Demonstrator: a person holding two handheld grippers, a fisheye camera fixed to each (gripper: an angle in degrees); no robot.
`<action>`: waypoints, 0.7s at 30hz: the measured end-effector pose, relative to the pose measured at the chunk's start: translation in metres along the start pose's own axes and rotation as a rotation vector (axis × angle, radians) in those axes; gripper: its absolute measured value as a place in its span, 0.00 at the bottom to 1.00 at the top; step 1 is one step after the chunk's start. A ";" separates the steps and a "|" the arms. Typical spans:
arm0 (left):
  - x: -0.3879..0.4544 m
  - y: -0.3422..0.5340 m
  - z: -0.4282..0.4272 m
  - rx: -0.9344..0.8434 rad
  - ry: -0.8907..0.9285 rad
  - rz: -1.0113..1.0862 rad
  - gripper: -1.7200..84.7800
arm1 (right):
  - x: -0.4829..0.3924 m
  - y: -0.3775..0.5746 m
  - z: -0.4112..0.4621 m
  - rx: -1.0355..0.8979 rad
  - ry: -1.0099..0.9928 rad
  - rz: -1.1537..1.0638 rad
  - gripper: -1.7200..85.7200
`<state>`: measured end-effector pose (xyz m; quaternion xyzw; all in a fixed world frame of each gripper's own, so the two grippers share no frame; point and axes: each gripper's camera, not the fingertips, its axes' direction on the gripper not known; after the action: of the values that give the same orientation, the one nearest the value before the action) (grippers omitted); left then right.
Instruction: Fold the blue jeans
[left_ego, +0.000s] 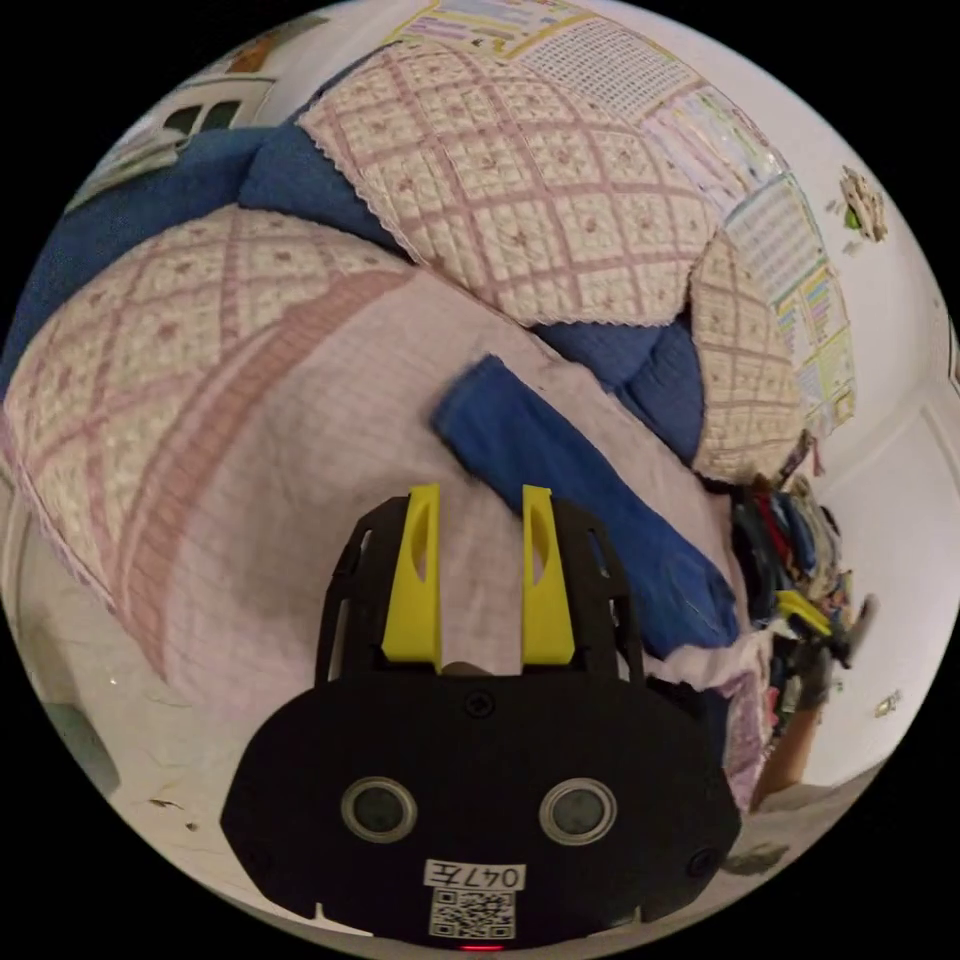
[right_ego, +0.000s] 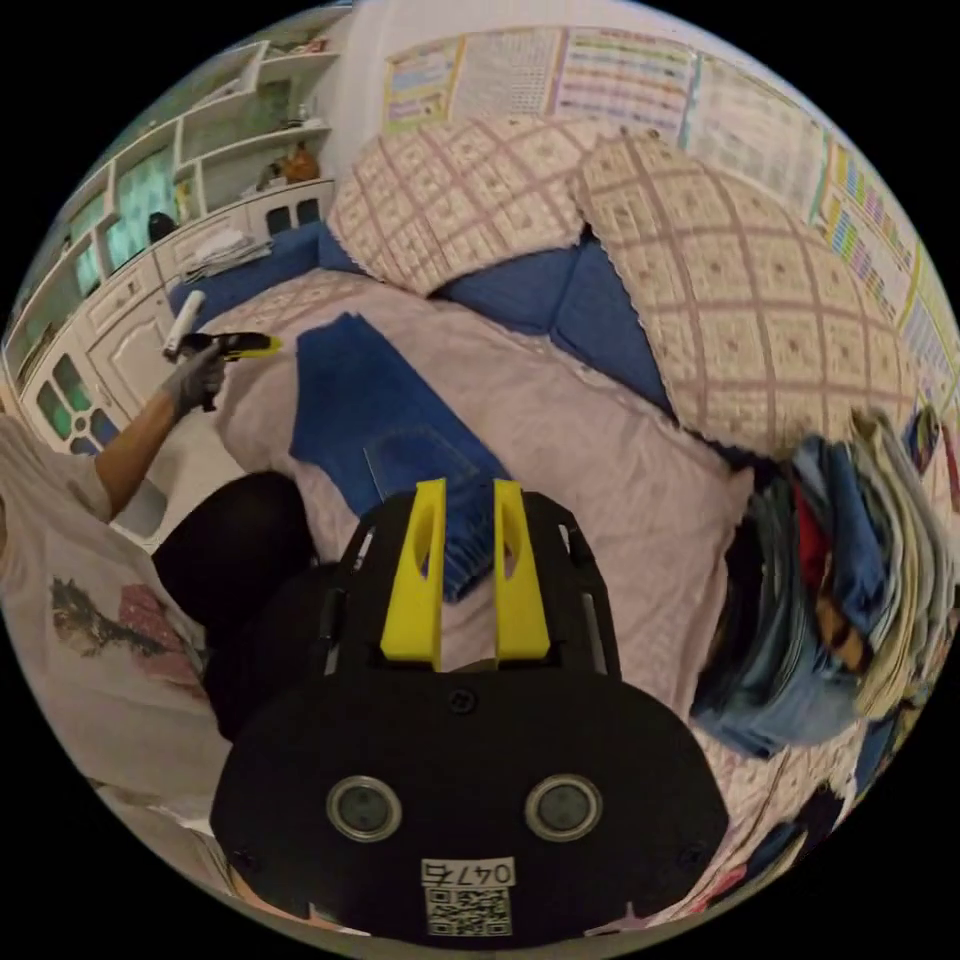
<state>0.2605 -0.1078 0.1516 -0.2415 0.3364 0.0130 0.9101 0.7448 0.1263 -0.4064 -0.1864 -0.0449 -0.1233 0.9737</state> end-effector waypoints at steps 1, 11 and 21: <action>0.000 -0.013 0.012 -0.022 -0.039 0.017 0.16 | -0.001 -0.006 0.007 -0.026 0.017 -0.013 0.06; 0.040 -0.036 0.046 -0.025 -0.062 0.201 0.03 | 0.015 -0.023 0.124 -0.259 -0.122 0.011 0.03; 0.154 -0.021 0.020 0.267 -0.299 0.567 0.01 | -0.057 -0.007 0.097 -0.126 0.218 -0.013 0.02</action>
<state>0.3957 -0.1390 0.0786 -0.0126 0.2519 0.2565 0.9331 0.6838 0.1690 -0.3220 -0.2322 0.0676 -0.1516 0.9584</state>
